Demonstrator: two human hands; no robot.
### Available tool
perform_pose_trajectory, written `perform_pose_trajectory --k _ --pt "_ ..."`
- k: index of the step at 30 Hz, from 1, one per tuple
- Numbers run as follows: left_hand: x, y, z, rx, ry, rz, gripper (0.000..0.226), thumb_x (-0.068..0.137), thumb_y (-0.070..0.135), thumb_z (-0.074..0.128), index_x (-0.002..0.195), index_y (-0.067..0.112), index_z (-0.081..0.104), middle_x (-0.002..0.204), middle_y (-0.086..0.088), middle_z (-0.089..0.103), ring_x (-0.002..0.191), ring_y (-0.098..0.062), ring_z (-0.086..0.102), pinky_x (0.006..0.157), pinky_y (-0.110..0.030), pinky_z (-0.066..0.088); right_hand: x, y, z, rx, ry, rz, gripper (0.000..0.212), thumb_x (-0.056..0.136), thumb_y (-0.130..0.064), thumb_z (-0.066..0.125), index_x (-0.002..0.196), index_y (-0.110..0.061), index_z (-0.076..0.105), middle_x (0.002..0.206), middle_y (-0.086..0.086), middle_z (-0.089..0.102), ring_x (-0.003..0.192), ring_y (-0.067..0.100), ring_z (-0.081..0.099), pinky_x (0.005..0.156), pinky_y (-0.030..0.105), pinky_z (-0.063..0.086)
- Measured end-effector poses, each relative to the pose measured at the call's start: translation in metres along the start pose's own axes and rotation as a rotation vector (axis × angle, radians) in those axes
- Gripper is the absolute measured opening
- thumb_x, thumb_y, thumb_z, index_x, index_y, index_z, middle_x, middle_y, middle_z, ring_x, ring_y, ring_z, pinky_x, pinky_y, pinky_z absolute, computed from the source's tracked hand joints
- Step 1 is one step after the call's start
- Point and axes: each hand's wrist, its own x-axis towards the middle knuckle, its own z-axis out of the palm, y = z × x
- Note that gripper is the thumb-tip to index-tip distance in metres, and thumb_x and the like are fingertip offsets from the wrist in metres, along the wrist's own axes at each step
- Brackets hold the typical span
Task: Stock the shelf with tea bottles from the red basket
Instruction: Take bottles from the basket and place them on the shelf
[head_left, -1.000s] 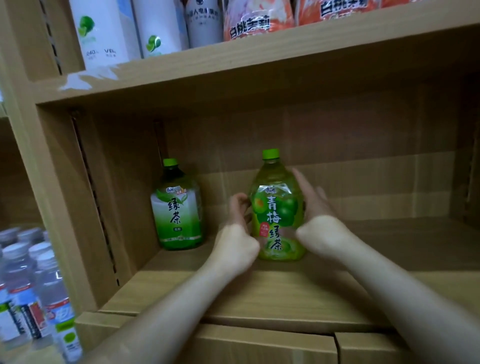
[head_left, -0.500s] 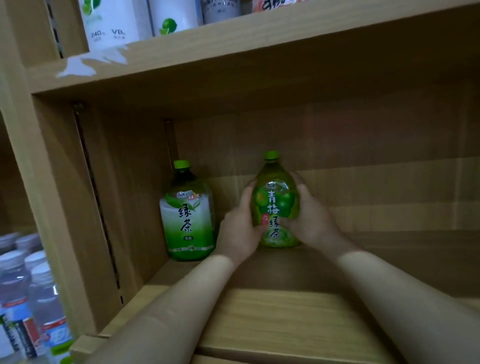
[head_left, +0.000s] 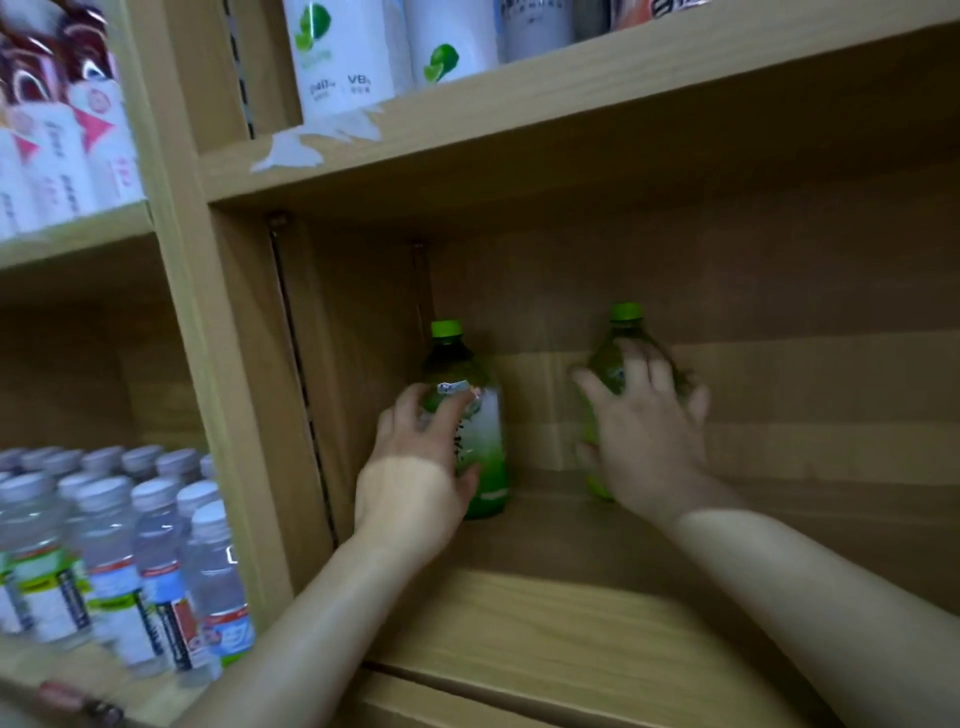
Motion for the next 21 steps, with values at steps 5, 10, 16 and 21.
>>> perform_pose_trajectory --k 5,10,16,21 --pt "-0.028 -0.01 -0.005 -0.002 -0.064 -0.02 0.074 0.089 0.03 0.059 0.15 0.033 0.016 0.158 -0.008 0.019 0.137 -0.029 0.037 0.104 -0.038 0.046 0.022 -0.061 0.005 0.931 -0.295 -0.06 0.099 0.082 -0.037 0.072 0.153 -0.034 0.003 0.151 -0.001 0.037 0.14 0.019 0.033 0.109 0.033 0.029" --pt "-0.036 -0.016 0.003 0.094 -0.184 -0.016 0.075 0.089 0.033 0.056 0.151 0.026 0.015 0.158 -0.009 0.02 0.136 -0.03 0.036 0.104 -0.04 0.044 0.038 -0.074 0.042 1.063 -0.288 -0.001 0.116 0.071 -0.019 0.084 0.151 -0.038 0.003 0.14 -0.003 0.054 0.13 0.019 0.049 0.109 0.04 0.039" --pt "-0.041 -0.028 0.021 0.005 -0.323 -0.022 0.077 0.092 0.034 0.053 0.154 0.023 0.008 0.162 -0.007 0.01 0.143 -0.029 0.027 0.115 -0.037 0.031 0.045 -0.082 0.059 0.982 -0.159 0.128 0.111 0.072 -0.027 0.082 0.15 -0.045 0.005 0.135 0.006 0.055 0.122 0.028 0.054 0.101 0.045 0.045" --pt "-0.01 -0.031 0.035 -0.127 -0.397 -0.097 0.086 0.091 0.028 0.057 0.154 0.028 -0.001 0.163 -0.008 0.0 0.147 -0.027 0.019 0.117 -0.032 0.026 0.046 -0.08 0.067 0.927 -0.113 0.204 0.106 0.072 -0.032 0.082 0.15 -0.043 0.011 0.137 0.017 0.044 0.124 0.034 0.049 0.104 0.044 0.041"
